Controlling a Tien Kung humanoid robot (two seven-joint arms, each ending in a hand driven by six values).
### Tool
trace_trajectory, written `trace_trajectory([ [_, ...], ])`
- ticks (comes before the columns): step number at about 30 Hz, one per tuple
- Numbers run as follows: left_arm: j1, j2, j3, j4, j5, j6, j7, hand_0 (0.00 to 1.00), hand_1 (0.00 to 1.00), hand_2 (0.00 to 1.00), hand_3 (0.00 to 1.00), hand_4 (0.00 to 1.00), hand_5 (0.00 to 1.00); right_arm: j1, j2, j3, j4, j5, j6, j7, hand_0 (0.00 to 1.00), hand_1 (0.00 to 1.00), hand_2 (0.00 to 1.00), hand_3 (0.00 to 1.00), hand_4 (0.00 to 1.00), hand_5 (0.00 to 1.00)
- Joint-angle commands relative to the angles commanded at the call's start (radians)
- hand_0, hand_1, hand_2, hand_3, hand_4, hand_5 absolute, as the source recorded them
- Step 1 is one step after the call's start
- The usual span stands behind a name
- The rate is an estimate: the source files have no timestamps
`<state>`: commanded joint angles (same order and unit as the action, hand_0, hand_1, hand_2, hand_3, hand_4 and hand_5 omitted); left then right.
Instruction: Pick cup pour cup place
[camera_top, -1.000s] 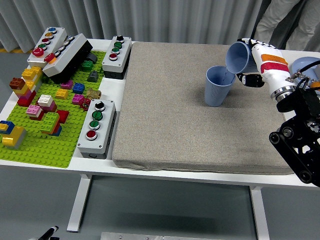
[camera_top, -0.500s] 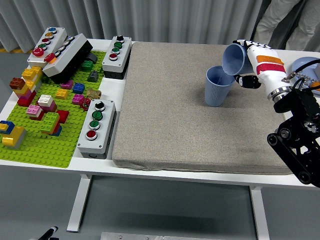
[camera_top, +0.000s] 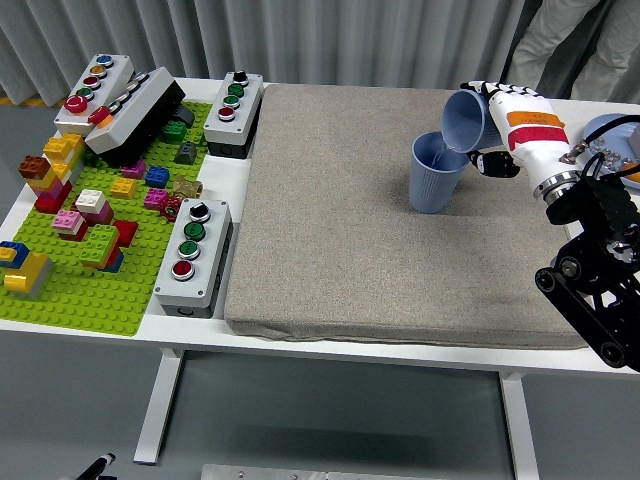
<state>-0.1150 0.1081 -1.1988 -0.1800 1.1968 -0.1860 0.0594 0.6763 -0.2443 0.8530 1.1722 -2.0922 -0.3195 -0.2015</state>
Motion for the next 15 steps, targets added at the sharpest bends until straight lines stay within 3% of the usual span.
trace_trajectory([
  [15, -0.003, 0.0, 0.0, 0.0, -0.002, 0.001, -0.001, 0.823, 0.802, 0.887, 0.787, 0.642, 0.985, 0.017, -0.018, -0.03, -0.002, -0.019, -0.004, -0.007, 0.735, 0.669, 0.547, 0.565, 0.675, 0.077],
])
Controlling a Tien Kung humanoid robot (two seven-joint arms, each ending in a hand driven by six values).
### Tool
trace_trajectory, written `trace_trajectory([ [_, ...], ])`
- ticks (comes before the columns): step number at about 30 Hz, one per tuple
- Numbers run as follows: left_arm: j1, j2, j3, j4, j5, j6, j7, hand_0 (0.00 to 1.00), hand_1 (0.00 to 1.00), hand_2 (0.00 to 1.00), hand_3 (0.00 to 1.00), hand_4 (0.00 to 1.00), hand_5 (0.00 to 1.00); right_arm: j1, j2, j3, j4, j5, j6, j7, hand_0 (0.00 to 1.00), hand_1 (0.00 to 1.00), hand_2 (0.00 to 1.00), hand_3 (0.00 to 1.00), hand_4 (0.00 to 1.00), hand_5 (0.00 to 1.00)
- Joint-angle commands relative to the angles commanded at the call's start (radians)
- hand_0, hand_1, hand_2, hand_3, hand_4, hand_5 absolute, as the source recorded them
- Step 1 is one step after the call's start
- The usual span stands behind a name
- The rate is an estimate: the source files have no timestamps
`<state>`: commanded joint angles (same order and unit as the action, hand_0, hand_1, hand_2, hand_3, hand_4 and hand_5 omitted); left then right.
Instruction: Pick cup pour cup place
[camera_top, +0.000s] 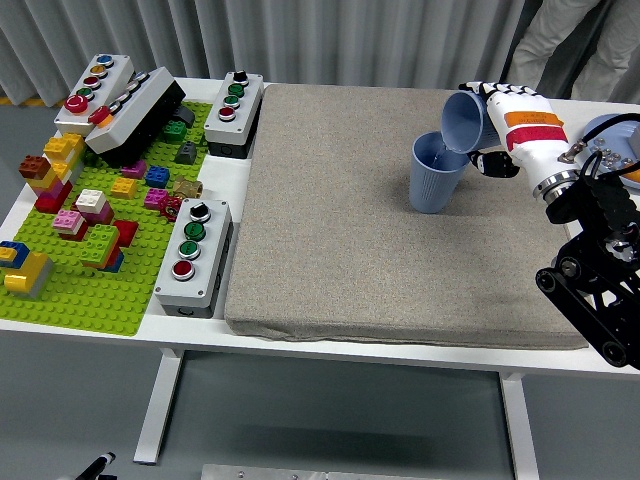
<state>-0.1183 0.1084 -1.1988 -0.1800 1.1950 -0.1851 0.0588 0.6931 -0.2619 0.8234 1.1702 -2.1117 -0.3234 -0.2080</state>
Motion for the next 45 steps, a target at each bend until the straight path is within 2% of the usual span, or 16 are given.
trace_trajectory([
  [11, -0.001, 0.001, -0.001, 0.0, 0.0, 0.0, 0.0, 0.823, 0.802, 0.887, 0.787, 0.642, 0.985, 0.018, -0.025, -0.032, 0.003, -0.03, -0.003, -0.013, 0.737, 0.668, 0.546, 0.555, 0.679, 0.055],
  [26, -0.003, 0.002, -0.005, 0.0, 0.003, 0.0, 0.001, 0.823, 0.803, 0.887, 0.787, 0.641, 0.985, 0.041, -0.032, -0.078, -0.007, -0.044, -0.029, -0.034, 0.76, 0.663, 0.544, 0.54, 0.677, 0.044],
  [45, 0.003, 0.003, -0.002, 0.0, 0.0, 0.0, 0.002, 0.823, 0.803, 0.887, 0.787, 0.64, 0.984, 0.067, -0.053, -0.141, 0.003, -0.113, -0.007, -0.068, 0.786, 0.669, 0.543, 0.543, 0.68, 0.002],
])
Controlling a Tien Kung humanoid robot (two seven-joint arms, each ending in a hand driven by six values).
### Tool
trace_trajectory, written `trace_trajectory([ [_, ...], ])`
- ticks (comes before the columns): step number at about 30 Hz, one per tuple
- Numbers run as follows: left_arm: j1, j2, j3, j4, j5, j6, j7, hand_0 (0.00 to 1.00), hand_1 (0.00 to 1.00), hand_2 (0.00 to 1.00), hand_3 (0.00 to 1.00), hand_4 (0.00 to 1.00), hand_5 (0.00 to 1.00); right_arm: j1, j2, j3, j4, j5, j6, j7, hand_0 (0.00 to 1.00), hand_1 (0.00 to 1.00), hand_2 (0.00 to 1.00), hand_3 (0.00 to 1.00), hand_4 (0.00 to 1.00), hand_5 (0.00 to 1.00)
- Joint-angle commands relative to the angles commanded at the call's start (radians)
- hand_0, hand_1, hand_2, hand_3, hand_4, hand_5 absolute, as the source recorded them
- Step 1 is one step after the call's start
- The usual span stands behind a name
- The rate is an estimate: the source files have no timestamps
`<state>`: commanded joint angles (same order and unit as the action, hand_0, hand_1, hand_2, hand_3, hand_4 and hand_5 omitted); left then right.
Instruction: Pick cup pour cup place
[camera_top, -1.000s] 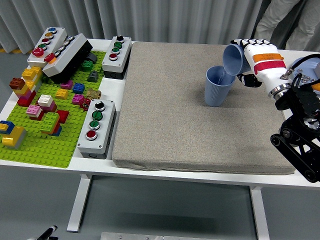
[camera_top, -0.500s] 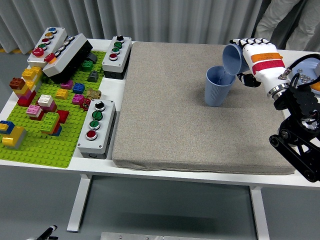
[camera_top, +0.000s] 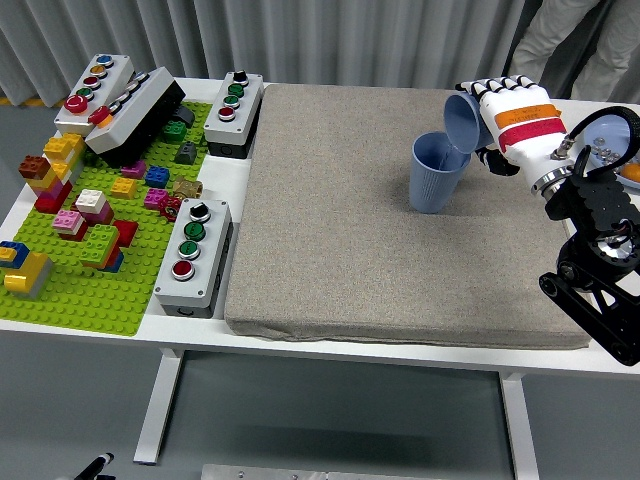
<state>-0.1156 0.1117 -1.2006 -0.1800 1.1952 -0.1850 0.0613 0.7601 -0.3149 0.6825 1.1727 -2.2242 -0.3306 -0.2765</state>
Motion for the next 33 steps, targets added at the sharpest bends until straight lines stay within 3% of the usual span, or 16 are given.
trace_trajectory([
  [20, 0.001, 0.002, 0.003, 0.0, -0.002, 0.0, -0.001, 0.823, 0.804, 0.887, 0.787, 0.64, 0.986, 0.02, -0.012, -0.031, -0.003, 0.016, 0.005, -0.001, 0.781, 0.67, 0.544, 0.541, 0.673, 0.002],
  [25, 0.0, 0.001, 0.002, 0.0, -0.002, 0.0, 0.0, 0.824, 0.804, 0.887, 0.787, 0.639, 0.985, 0.018, -0.003, -0.011, -0.009, 0.045, -0.016, -0.006, 0.779, 0.666, 0.544, 0.541, 0.676, 0.002],
  [29, 0.001, -0.001, 0.001, 0.0, -0.002, 0.0, 0.0, 0.823, 0.804, 0.887, 0.787, 0.639, 0.985, 0.004, 0.013, 0.027, -0.017, 0.164, -0.045, 0.0, 0.782, 0.667, 0.541, 0.539, 0.676, 0.002],
  [33, 0.001, -0.003, 0.0, 0.0, -0.002, 0.001, 0.0, 0.823, 0.803, 0.887, 0.788, 0.638, 0.985, -0.022, 0.034, 0.108, -0.024, 0.323, -0.066, 0.067, 0.774, 0.666, 0.544, 0.54, 0.671, 0.002],
])
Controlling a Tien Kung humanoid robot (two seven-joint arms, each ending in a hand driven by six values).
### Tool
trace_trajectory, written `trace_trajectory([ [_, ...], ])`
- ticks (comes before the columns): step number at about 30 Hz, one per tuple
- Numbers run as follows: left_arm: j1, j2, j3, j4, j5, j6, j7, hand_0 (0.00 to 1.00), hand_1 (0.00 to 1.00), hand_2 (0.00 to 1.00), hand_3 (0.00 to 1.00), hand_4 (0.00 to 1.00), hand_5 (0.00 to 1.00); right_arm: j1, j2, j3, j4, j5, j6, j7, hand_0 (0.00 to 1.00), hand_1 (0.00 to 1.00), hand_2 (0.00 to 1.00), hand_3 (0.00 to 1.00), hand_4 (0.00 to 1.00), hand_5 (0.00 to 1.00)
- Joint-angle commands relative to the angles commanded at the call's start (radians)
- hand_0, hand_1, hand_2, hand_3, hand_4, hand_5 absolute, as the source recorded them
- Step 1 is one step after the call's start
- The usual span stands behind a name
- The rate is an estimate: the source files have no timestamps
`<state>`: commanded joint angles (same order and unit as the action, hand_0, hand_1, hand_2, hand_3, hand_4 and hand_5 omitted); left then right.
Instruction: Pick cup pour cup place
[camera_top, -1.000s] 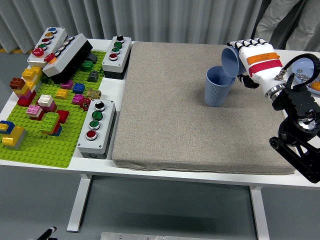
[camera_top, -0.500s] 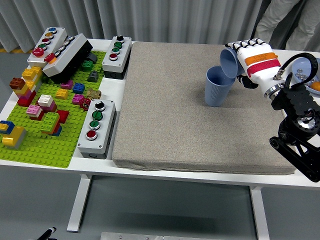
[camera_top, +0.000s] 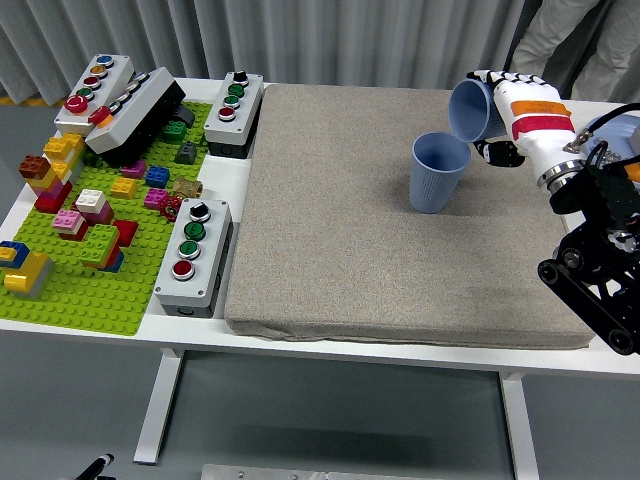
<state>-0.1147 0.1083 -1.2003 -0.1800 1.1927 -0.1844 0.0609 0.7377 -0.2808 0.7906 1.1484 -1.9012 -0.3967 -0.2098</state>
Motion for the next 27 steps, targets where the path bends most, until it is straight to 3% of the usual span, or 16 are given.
trace_trajectory([
  [4, -0.001, -0.002, 0.001, 0.0, 0.0, 0.0, 0.0, 0.823, 0.803, 0.887, 0.788, 0.638, 0.985, -0.022, 0.013, 0.085, 0.004, 0.169, 0.005, 0.08, 0.774, 0.666, 0.544, 0.54, 0.671, 0.002],
  [9, -0.001, -0.003, 0.002, 0.0, 0.0, -0.001, 0.0, 0.822, 0.803, 0.887, 0.788, 0.639, 0.985, -0.048, 0.021, 0.201, 0.006, 0.377, 0.07, 0.151, 0.768, 0.663, 0.543, 0.548, 0.672, 0.002],
  [20, 0.001, -0.006, 0.009, 0.0, -0.004, -0.003, 0.0, 0.822, 0.803, 0.887, 0.788, 0.638, 0.985, -0.094, 0.047, 0.372, -0.013, 0.834, 0.177, 0.168, 0.766, 0.664, 0.542, 0.555, 0.671, 0.002],
  [27, 0.001, -0.006, 0.013, 0.0, -0.005, -0.003, 0.0, 0.822, 0.804, 0.887, 0.788, 0.638, 0.986, -0.129, 0.061, 0.409, -0.021, 1.111, 0.191, 0.183, 0.765, 0.666, 0.542, 0.554, 0.668, 0.002],
])
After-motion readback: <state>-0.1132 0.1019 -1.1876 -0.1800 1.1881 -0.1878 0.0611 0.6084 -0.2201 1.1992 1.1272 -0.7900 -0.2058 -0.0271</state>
